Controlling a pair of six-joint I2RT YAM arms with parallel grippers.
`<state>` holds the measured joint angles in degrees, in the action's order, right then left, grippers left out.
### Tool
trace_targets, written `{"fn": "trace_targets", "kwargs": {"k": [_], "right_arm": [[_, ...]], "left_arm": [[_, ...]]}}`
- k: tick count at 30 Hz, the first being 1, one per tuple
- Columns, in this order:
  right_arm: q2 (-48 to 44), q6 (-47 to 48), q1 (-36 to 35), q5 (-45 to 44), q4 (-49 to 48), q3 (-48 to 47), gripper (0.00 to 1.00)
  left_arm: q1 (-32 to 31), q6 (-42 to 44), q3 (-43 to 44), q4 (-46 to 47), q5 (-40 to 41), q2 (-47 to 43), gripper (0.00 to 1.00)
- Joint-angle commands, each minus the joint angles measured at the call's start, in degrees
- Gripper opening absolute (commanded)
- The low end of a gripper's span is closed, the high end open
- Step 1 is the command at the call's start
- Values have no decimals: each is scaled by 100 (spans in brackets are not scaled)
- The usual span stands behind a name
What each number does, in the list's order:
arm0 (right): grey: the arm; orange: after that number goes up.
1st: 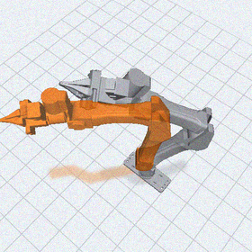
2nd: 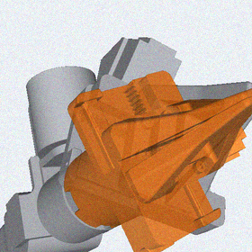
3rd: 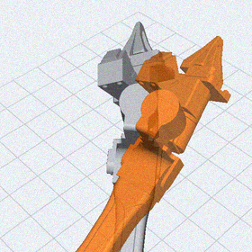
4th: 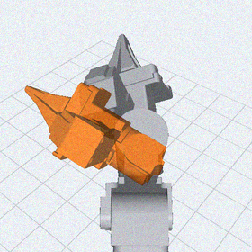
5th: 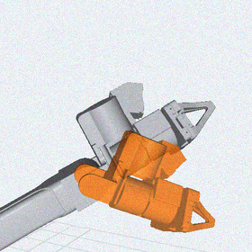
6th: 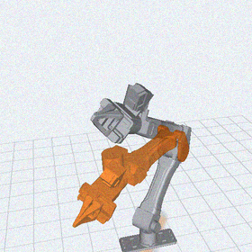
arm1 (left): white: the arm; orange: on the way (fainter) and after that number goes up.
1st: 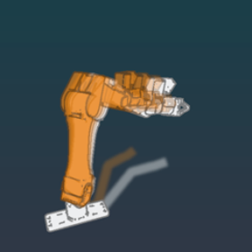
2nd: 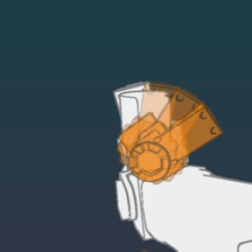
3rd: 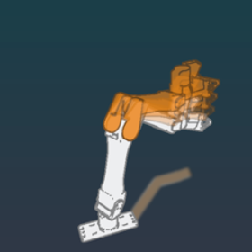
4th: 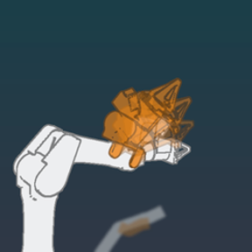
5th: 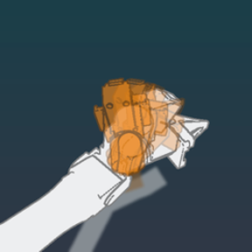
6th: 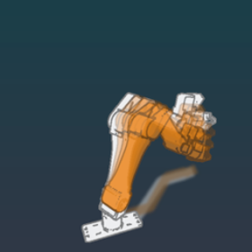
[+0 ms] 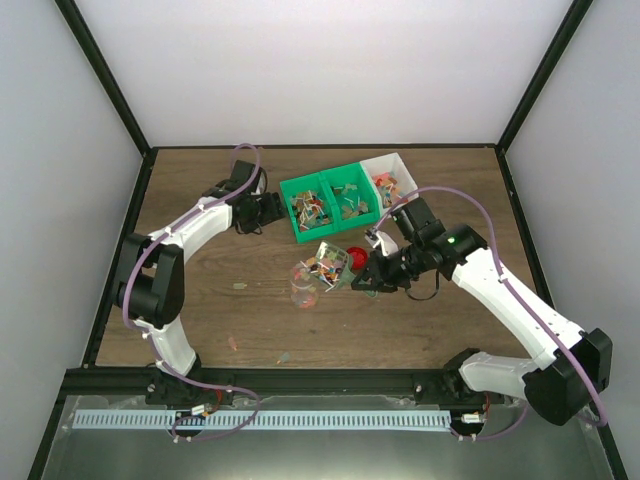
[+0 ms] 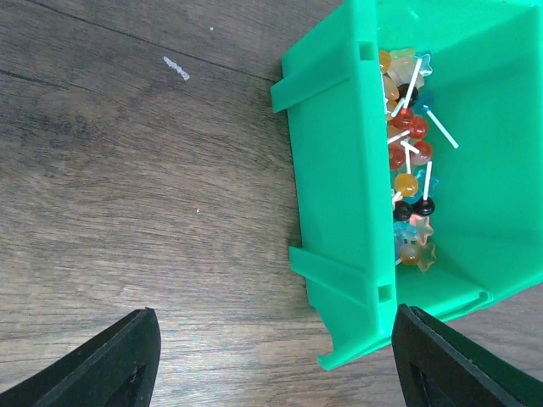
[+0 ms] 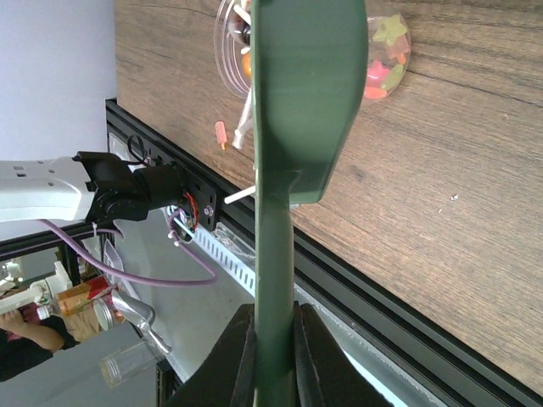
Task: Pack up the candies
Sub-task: Place the fake candies in the packing bottle.
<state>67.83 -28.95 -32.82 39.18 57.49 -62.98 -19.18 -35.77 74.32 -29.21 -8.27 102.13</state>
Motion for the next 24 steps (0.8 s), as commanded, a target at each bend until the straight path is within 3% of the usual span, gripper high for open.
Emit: {"fn": "trace_targets", "kwargs": {"k": [1, 24], "right_arm": [[-6, 85, -60, -20, 14, -343, 1], [45, 142, -87, -201, 245, -569, 1]], "left_arm": [[42, 47, -45, 98, -85, -105, 76], [64, 0, -146, 219, -190, -105, 76]]}}
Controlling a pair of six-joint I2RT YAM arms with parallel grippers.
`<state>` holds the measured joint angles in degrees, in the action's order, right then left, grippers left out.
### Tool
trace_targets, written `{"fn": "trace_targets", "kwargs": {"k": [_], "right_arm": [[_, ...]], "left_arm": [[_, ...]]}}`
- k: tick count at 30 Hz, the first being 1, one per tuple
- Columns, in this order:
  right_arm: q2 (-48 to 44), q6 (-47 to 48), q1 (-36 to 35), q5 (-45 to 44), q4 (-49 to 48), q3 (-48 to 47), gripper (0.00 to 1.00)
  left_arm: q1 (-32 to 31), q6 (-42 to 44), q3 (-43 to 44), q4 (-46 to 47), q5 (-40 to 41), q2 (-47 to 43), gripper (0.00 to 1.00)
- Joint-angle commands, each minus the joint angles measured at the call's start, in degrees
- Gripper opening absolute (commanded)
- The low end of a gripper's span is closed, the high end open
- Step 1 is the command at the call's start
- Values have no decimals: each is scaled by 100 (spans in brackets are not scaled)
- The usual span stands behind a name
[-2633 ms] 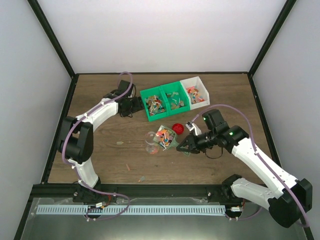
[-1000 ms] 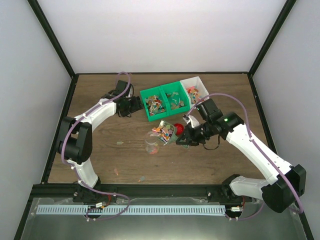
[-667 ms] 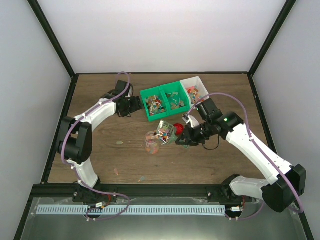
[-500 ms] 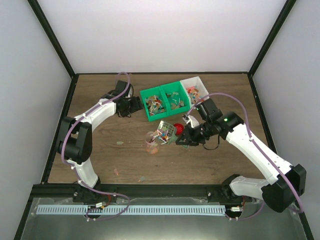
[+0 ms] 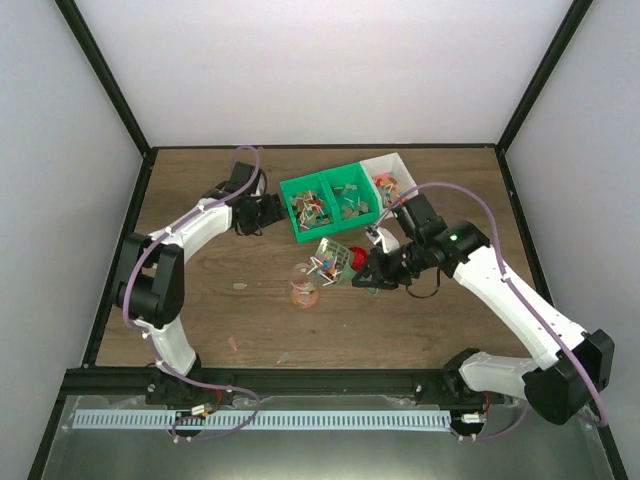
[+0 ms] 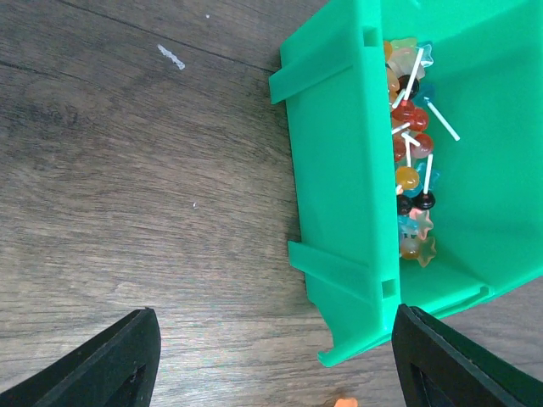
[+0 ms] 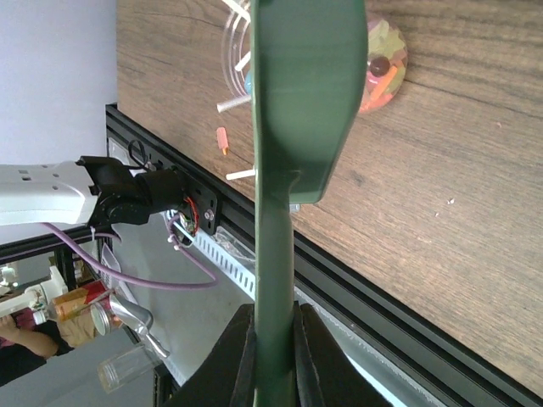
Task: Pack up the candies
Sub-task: Place the fake candies in the packing bottle.
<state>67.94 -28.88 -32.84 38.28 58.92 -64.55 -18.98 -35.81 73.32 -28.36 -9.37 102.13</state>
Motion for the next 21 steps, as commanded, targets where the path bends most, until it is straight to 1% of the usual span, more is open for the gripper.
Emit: {"fn": "trace_targets", "kwargs": {"k": [1, 9, 21], "right_arm": [[48, 147, -100, -142, 141, -462, 1], [171, 37, -425, -294, 121, -423, 1], [323, -38, -434, -442, 84, -438, 1]], "left_arm": [[46, 4, -44, 142, -87, -105, 76], [66, 17, -144, 193, -186, -108, 76], [109, 72, -250, 195, -254, -193, 76]]}}
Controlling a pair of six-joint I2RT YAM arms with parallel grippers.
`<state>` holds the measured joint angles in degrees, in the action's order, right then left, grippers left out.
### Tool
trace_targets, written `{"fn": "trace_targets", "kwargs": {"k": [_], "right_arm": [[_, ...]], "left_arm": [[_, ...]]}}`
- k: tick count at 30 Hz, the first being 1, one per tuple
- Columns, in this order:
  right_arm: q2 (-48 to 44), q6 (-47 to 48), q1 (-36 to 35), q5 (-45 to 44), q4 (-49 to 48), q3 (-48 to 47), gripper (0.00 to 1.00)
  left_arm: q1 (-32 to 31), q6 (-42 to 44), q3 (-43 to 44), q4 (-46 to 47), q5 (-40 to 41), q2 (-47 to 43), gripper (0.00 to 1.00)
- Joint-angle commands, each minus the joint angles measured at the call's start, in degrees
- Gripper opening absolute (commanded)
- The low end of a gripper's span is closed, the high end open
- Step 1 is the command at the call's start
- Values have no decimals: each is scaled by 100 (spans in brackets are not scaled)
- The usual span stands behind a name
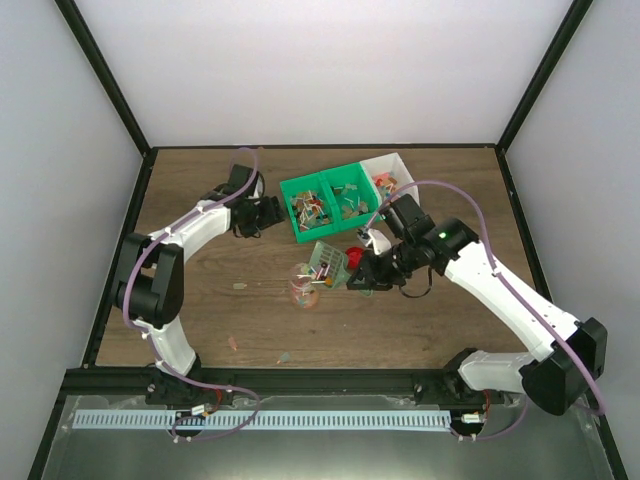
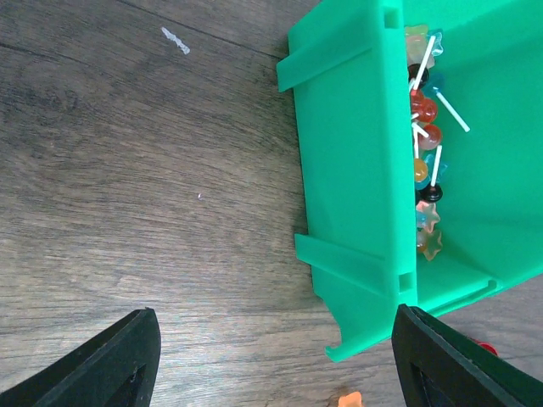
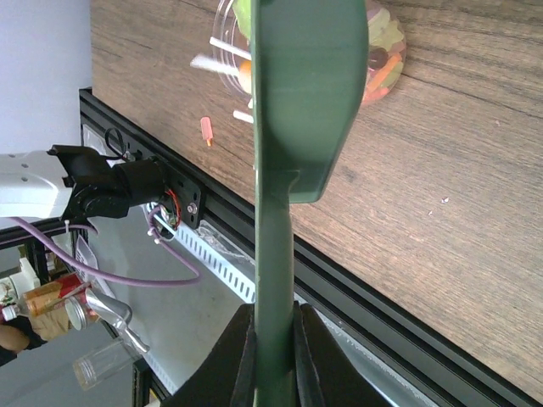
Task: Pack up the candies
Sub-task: Place the fake candies in the packing bottle.
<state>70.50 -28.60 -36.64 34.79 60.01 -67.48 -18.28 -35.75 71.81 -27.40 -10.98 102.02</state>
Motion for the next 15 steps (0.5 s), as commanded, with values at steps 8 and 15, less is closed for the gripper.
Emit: {"fn": "trace_targets", "kwargs": {"k": [8, 15], "right_arm": [[207, -8, -53, -242, 192, -369, 1], [289, 98, -53, -438, 457, -611, 1]], "left_arm": [[63, 96, -87, 106, -136, -135, 76], [63, 72, -126, 163, -166, -104, 76]]}}
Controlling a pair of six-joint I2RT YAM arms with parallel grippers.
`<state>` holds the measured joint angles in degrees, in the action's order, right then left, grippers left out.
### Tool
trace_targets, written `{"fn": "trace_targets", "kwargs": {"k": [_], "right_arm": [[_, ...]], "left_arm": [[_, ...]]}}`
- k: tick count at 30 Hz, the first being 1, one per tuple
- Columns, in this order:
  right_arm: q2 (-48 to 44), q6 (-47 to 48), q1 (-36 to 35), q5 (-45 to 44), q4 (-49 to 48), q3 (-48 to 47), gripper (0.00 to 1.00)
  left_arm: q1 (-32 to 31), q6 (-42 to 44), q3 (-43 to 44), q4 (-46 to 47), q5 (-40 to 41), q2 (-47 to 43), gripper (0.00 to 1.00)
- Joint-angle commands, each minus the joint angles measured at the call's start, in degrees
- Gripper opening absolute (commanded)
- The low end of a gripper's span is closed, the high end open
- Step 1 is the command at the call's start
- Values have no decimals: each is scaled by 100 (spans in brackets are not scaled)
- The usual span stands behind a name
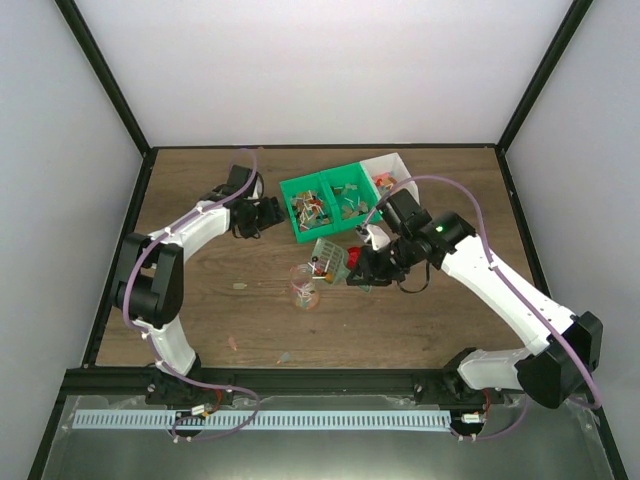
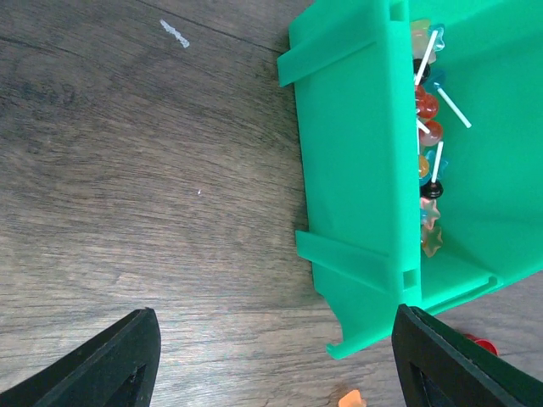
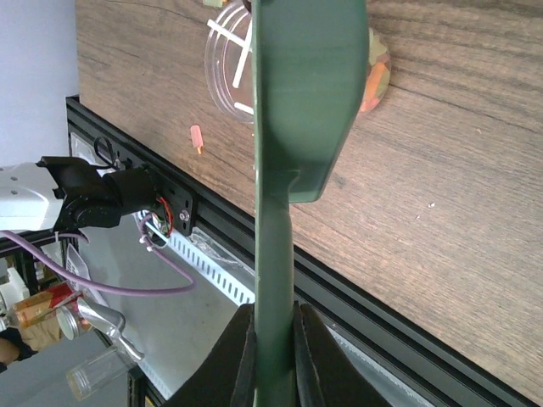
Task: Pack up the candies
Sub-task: Place the fake candies in the packing bottle.
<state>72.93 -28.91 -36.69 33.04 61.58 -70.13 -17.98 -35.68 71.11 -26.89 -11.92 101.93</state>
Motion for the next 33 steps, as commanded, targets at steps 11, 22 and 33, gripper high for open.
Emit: {"fn": "trace_targets", "kwargs": {"k": [11, 22, 33], "right_arm": [[71, 278, -49, -140, 509, -505, 1], [97, 371, -49, -296, 823, -631, 1], [216, 353, -58, -411, 1031, -973, 1]], "left_arm": [[32, 14, -131, 190, -73, -136, 77], [33, -35, -155, 232, -100, -157, 77], [31, -68, -167, 281, -125, -113, 78]]}}
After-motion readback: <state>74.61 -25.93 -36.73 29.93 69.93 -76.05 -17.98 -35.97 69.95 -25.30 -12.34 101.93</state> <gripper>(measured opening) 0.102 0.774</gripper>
